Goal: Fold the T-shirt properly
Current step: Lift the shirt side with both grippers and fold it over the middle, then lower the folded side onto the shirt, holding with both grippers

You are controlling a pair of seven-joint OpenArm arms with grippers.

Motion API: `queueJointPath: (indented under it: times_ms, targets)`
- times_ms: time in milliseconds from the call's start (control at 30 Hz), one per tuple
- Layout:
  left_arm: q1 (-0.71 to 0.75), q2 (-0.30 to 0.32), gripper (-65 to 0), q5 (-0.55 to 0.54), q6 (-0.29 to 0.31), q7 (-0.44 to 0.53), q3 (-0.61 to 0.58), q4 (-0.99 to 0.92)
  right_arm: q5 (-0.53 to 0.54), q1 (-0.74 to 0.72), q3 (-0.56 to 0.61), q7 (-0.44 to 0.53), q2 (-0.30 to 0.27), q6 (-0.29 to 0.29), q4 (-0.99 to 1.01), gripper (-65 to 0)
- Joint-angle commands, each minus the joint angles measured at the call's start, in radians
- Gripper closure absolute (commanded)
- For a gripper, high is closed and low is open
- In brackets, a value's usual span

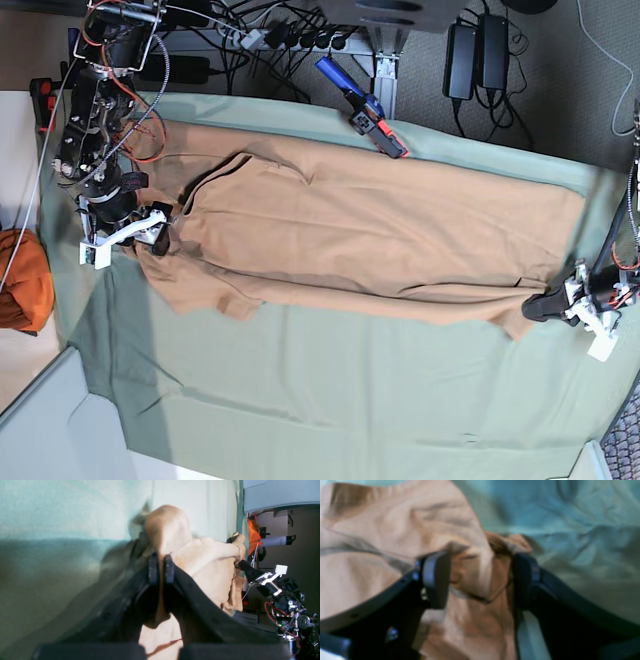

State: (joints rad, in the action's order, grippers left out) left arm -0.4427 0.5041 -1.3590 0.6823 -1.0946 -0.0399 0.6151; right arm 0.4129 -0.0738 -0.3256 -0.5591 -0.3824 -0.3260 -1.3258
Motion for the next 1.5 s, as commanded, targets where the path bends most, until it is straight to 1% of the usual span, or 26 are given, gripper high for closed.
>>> queueJointPath:
  times_ms: [0,67,200,367,500,633,767,867,1133,1200,1333,1367,1400,1433,1467]
  targets:
    - [-0.017,0.016,0.0,-0.009,0.016,0.006,0.003,0.012,0.027,-0.014,-0.016,0.016,-0.019,-0.089,-0.037,-39.9]
    - [-0.017,0.017,0.0,-0.010,0.016,0.006,0.003,0.012,0.043,-0.017,-0.030,0.007,-0.019,-0.089,-0.075,-39.9]
    - [-0.017,0.017,0.0,-0.010,0.016,0.005,0.003,0.012,0.044,-0.038,-0.047,-0.031,-0.019,-0.089,-0.134,-39.9]
    - [-0.017,0.017,0.0,-0.010,0.016,-0.009,0.003,0.012,0.050,-0.103,-0.047,-0.025,-0.016,-0.089,-0.134,-39.9]
    - [-0.017,0.017,0.0,-0.010,0.016,-0.009,0.003,0.012,0.036,-0.196,-0.046,-0.018,0.002,-0.090,-0.058,-39.9]
    - [-0.017,0.017,0.0,-0.010,0.016,-0.010,0.003,0.012,-0.008,-0.292,-0.039,0.011,0.020,-0.090,0.092,-39.9]
    - [-0.017,0.017,0.0,-0.013,0.016,-0.010,0.003,0.012,-0.049,-0.365,0.016,0.029,0.019,-0.090,0.255,-39.9]
    - [-0.017,0.017,0.0,-0.014,0.016,-0.010,0.003,0.012,-0.074,-0.386,0.076,0.037,0.019,-0.090,0.339,-39.9]
    - [-0.017,0.017,0.0,-0.020,0.016,-0.009,0.003,0.012,-0.074,-0.382,0.262,0.043,0.020,-0.090,0.346,-39.9]
    - [-0.017,0.017,0.0,-0.021,0.016,-0.009,0.003,0.012,-0.073,-0.383,0.285,0.043,0.020,-0.090,0.346,-39.9]
    - [-0.017,0.017,0.0,-0.021,0.016,-0.009,0.003,0.012,-0.073,-0.383,0.288,0.043,0.023,-0.090,0.340,-39.6]
    - [-0.017,0.017,0.0,-0.021,0.016,-0.009,0.003,0.012,-0.073,-0.383,0.288,0.043,0.023,-0.090,0.340,-39.1]
    - [-0.017,0.017,0.0,-0.021,0.016,-0.009,0.003,0.012,-0.073,-0.383,0.288,0.043,0.023,-0.090,0.340,-35.2]
    - [-0.017,0.017,0.0,-0.021,0.016,-0.009,0.003,0.012,-0.073,-0.383,0.288,0.044,0.023,-0.090,0.340,-28.2]
    - [-0.017,0.017,0.0,-0.022,0.016,-0.009,0.003,0.012,-0.073,-0.383,0.288,0.047,0.023,-0.090,0.340,-18.9]
